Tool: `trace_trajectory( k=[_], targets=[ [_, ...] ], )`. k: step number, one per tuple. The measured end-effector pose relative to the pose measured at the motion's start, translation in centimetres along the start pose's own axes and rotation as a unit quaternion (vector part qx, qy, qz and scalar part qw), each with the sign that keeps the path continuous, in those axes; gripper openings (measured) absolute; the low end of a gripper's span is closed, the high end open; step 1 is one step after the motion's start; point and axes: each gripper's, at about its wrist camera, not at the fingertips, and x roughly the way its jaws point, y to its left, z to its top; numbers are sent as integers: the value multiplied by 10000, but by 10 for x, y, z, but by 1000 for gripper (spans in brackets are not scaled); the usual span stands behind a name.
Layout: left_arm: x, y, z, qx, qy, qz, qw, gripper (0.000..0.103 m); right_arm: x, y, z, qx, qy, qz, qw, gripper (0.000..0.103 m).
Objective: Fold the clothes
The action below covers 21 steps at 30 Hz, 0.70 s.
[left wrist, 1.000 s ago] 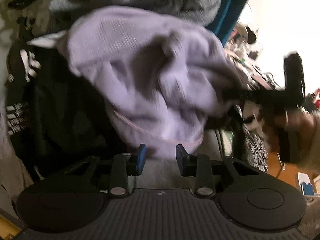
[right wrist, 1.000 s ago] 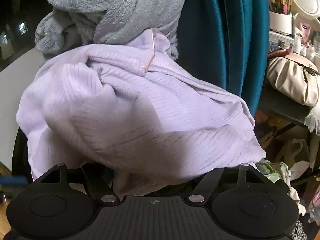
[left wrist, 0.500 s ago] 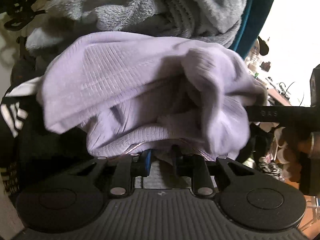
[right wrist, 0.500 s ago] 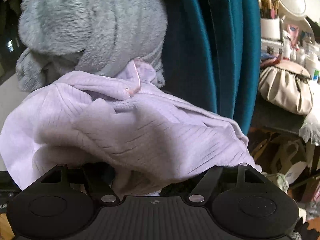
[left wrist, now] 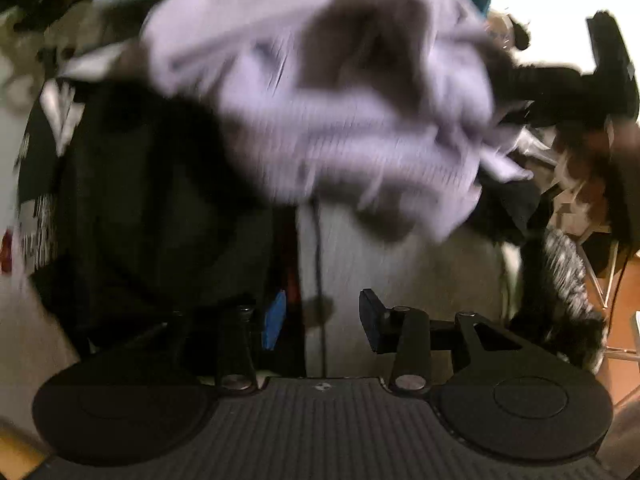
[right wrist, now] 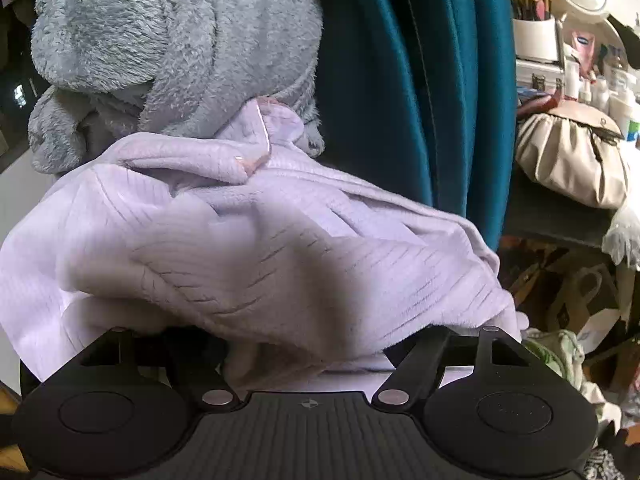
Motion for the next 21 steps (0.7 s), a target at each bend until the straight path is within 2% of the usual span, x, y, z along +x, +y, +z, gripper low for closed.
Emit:
trace_trajectory(
  k=[4,8,10,11,12,17,18,20,21],
  targets=[
    [8,-6,-18,-101,30,9,9999,42,-1,2,-2,-7,44,-48,10000,70],
    [17,-10,-22,-109,89,-122,9998,42,-3,3,-6,-40,91,-103,9999,70],
    [21,-13,-23,-124,141,-275,9994,37,-4,4,-8,-33,117,-124,9998,70],
    [20,-15,-21,-113,169,-350,9992,29,-4,4,-9,-31,127,-134,9998,70],
    [20,-16,-19,-100,193,-421,9989,26,-4,4,-10,-30,136,-143,9998,70],
    [13,-4,-26,-87,247,-478,9985,27,-6,4,-13,-52,149,-176,9997,70],
    [7,3,-32,-113,250,-498,9984,34,-6,4,-13,-48,153,-181,9997,70],
    [11,5,-32,-178,372,-667,9969,38,-6,4,-15,-35,161,-194,9997,70],
    [13,5,-32,-211,440,-760,9959,26,-6,4,-16,-35,166,-202,9997,70]
  ],
)
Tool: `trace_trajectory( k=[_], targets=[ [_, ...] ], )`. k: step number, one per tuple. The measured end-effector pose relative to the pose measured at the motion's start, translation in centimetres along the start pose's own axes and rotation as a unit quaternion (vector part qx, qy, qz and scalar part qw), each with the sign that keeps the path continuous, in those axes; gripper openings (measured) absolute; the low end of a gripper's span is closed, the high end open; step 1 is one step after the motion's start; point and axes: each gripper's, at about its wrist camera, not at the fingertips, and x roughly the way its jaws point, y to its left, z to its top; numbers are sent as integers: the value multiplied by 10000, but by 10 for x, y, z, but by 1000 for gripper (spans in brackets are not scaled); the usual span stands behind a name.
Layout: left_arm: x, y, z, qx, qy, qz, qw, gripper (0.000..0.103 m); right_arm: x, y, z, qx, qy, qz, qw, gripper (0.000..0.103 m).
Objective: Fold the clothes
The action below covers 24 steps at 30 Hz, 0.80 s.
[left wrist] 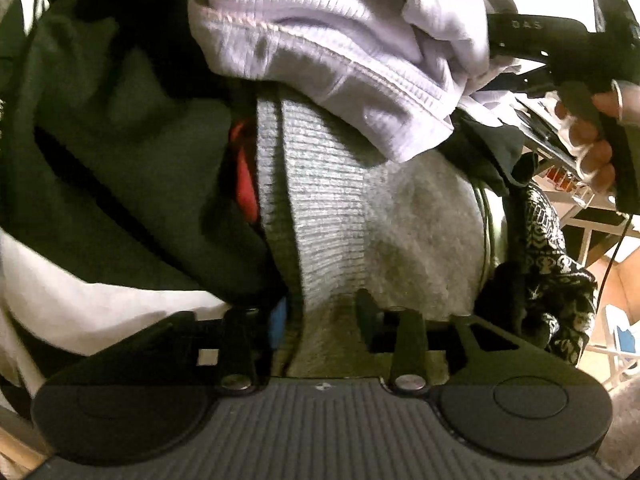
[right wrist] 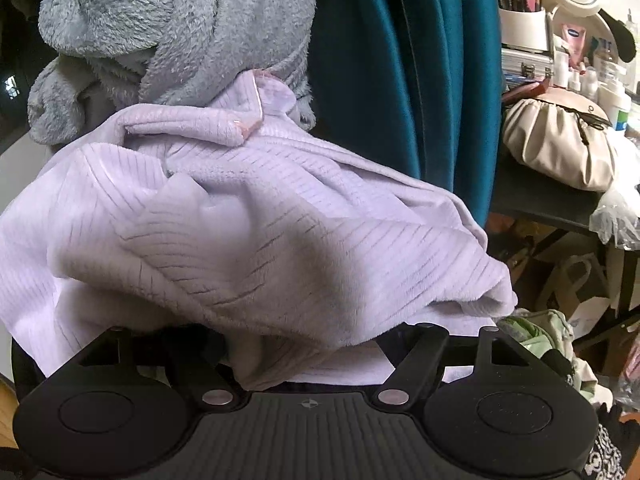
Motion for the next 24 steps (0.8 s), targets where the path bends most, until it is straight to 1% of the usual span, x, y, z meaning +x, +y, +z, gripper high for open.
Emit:
trace_trajectory(
  k=[1,2,5,6,8,10,11,12,13,14,16,17,19,20,22,24],
  targets=[
    [3,0,1,-34,68,-93,9999,11,0,0,0,-6,10,-7,10000,70],
    [-1,-5,0,113,113,-228,9996,7,0,0,-1,-12,20,-15,10000,70],
    [-17,-29,-5,719,229,-666,9949,6,-1,0,-1,-52,30,-16,10000,70],
    [-23,-34,-7,841,259,-762,9932,6,-1,0,-1,-69,24,-11,10000,70],
    [-23,-34,-8,855,266,-602,9942,7,-1,-1,-3,-56,16,0,10000,70],
    [-14,-29,-6,742,219,-334,9964,8,0,-2,-5,-8,38,8,10000,70],
    [-9,-27,-4,656,225,-283,9972,12,1,-2,-6,14,53,7,10000,70],
    [-3,-24,-3,563,240,-259,9978,18,2,-1,-7,35,69,3,10000,70],
    [3,-22,-1,470,255,-235,9983,21,1,-1,-8,38,76,-2,10000,70],
    [7,-20,-1,426,273,-213,9985,26,1,-1,-8,20,80,-7,10000,70],
    [15,-19,-1,362,319,-150,9987,28,-1,-1,-8,-24,87,-20,10000,70],
    [19,-19,0,321,319,-133,9989,27,-2,-1,-9,-40,95,-27,9999,70],
    [16,-20,0,308,211,-89,9993,7,-3,-2,-10,-51,106,-35,9999,70],
    [13,-21,0,306,150,-65,9994,7,-3,-2,-11,-52,110,-36,9999,70],
    [2,-33,0,537,-14,41,9985,7,-4,-3,-13,-58,120,-33,9999,70],
    [-18,-43,-1,780,-219,41,9967,7,-4,-4,-14,-55,140,-20,9999,71]
  ],
)
